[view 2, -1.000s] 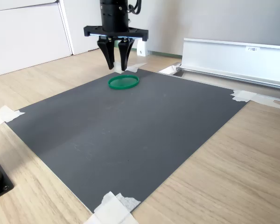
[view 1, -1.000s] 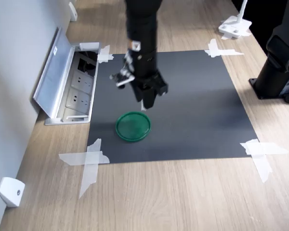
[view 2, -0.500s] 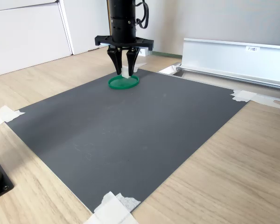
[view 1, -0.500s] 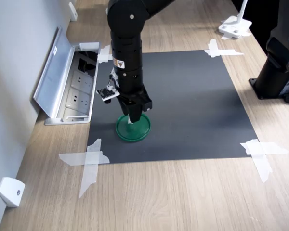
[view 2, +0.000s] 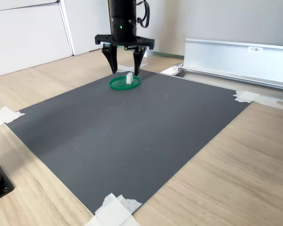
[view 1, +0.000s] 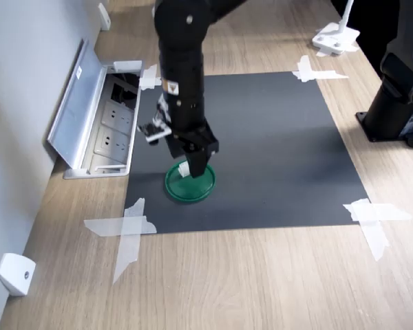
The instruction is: Grasp a white terminal and put it on the green lid.
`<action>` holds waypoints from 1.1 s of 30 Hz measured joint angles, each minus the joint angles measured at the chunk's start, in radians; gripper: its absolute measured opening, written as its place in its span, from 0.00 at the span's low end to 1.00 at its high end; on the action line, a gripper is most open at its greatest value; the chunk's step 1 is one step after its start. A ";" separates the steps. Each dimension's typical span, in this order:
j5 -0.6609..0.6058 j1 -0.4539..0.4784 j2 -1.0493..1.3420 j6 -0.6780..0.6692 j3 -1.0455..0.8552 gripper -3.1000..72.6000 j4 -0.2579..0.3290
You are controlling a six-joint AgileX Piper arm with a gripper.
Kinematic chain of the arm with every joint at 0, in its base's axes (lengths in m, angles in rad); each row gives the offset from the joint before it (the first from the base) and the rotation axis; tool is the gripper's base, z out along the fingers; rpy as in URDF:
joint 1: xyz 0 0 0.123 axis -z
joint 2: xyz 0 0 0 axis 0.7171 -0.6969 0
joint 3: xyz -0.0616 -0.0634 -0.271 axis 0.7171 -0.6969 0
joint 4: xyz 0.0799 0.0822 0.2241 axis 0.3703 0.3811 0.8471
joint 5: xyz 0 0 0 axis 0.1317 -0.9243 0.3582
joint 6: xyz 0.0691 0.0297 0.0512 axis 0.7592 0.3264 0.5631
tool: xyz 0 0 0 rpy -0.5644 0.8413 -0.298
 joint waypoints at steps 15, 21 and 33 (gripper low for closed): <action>0.354 0.199 0.471 0.176 -0.263 0.04 -0.020; 0.588 0.226 0.697 0.181 -0.500 0.03 -0.033; 0.864 0.226 1.033 0.204 -0.947 0.03 -0.019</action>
